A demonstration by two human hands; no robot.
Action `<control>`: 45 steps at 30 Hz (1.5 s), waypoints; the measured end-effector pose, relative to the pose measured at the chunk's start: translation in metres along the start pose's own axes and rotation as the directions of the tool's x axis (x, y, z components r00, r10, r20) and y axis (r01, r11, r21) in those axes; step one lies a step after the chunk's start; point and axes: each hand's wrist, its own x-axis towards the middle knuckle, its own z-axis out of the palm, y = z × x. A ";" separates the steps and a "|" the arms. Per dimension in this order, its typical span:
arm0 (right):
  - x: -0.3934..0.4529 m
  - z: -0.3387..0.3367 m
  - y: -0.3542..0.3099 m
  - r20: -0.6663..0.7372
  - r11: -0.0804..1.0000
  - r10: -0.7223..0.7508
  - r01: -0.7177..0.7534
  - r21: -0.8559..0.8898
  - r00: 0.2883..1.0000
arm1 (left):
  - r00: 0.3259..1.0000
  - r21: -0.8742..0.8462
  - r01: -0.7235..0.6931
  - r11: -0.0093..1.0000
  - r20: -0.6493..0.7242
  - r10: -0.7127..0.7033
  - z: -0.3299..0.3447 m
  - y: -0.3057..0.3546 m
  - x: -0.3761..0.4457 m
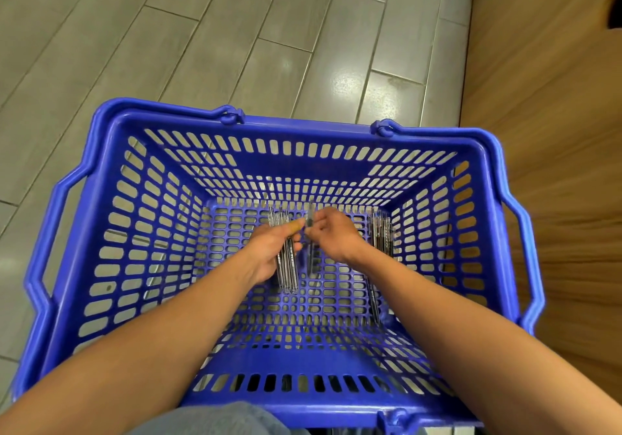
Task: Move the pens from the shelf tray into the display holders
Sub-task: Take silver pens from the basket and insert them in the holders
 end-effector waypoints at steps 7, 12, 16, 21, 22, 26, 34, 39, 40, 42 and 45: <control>-0.008 0.011 -0.016 0.015 0.982 0.040 -0.042 0.184 0.999 | 0.994 -0.043 0.031 0.999 0.106 -0.026 0.000 -0.001 -0.002; -0.009 0.001 0.000 0.093 0.965 0.088 -0.108 0.240 0.992 | 0.999 0.041 0.031 0.999 -0.036 -0.030 0.000 -0.002 0.000; -0.006 -0.012 0.030 -0.222 0.865 0.202 -0.280 -0.416 0.954 | 0.994 0.064 0.032 0.997 -0.110 -0.025 -0.002 -0.003 0.002; -0.013 -0.022 0.060 -0.297 0.684 0.263 -0.395 -0.613 0.918 | 0.993 0.059 0.029 0.998 -0.119 -0.022 -0.004 -0.004 0.003; -0.013 -0.021 0.062 -0.284 0.657 0.256 -0.382 -0.650 0.924 | 0.992 0.056 0.027 0.998 -0.121 -0.020 -0.003 -0.004 0.003; -0.010 -0.017 0.062 -0.266 0.621 0.238 -0.357 -0.698 0.934 | 0.993 0.031 0.023 0.999 -0.118 -0.019 -0.003 -0.002 0.002; -0.008 -0.009 0.048 -0.222 0.726 0.214 -0.307 -0.615 0.951 | 0.994 0.008 0.013 1.000 -0.110 -0.012 -0.005 -0.002 0.001; -0.001 -0.016 0.021 -0.042 0.976 0.195 -0.190 0.105 0.980 | 0.999 0.046 0.032 0.998 -0.027 -0.031 -0.003 -0.003 0.001; -0.001 -0.017 0.013 -0.002 0.967 0.176 -0.172 0.190 0.984 | 0.999 0.040 0.044 0.998 0.021 -0.045 -0.003 -0.003 0.000; -0.001 -0.014 0.000 0.034 0.958 0.128 -0.132 0.253 0.991 | 0.988 0.003 0.070 0.998 0.134 -0.070 -0.004 -0.003 -0.002; 0.001 -0.006 -0.012 0.008 0.970 0.090 -0.090 0.227 0.996 | 0.976 0.005 0.078 0.997 0.206 -0.078 -0.005 -0.004 -0.003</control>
